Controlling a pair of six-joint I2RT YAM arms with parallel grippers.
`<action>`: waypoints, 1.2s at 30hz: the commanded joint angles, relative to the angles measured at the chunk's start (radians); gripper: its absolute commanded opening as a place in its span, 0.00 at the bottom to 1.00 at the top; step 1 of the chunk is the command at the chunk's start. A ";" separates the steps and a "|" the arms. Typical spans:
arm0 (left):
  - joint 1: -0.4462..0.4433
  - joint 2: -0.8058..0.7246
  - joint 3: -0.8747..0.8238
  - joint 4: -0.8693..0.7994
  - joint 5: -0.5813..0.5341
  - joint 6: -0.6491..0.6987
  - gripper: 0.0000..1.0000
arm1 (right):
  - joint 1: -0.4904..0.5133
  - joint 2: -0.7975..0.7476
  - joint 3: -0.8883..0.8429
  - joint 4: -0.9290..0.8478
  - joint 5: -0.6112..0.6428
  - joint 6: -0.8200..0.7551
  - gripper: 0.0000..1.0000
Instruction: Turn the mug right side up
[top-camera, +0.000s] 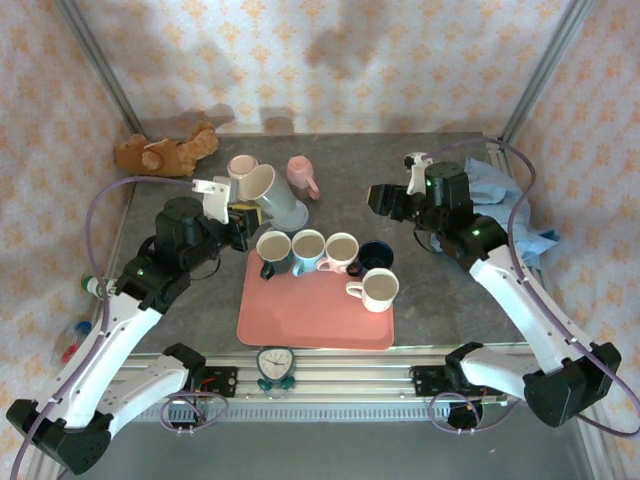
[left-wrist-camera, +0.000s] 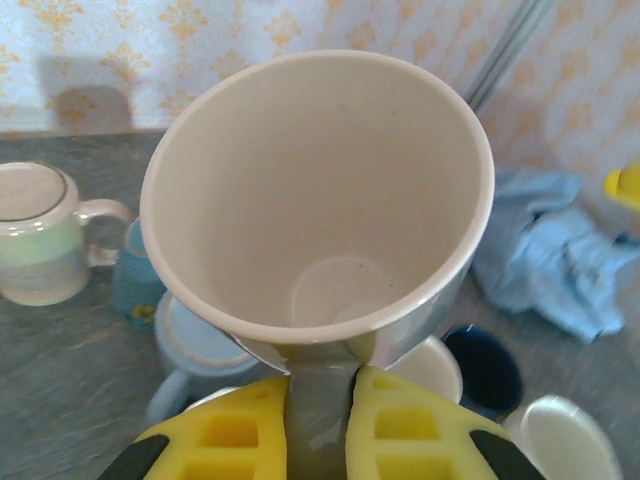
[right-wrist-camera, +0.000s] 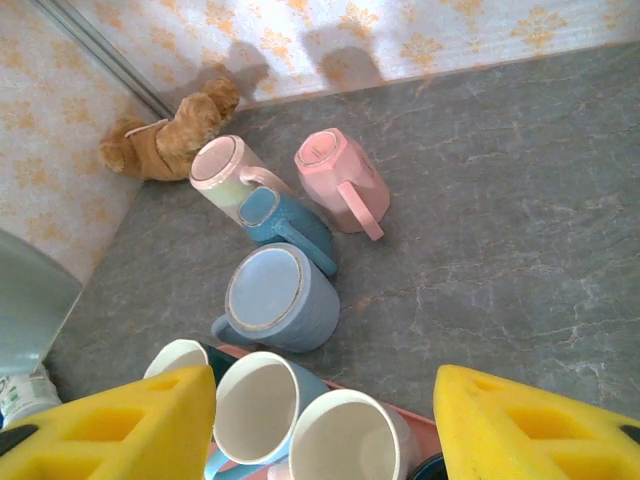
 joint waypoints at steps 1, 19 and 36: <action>0.009 -0.055 0.001 -0.017 0.018 0.214 0.00 | -0.006 0.008 0.028 -0.017 0.031 -0.027 0.60; 0.000 -0.093 -0.184 0.027 0.436 0.573 0.00 | -0.053 0.150 0.160 -0.280 -0.137 -0.129 0.57; -0.222 0.095 -0.246 0.059 0.335 0.692 0.00 | -0.070 0.040 0.133 -0.598 -0.146 -0.176 0.55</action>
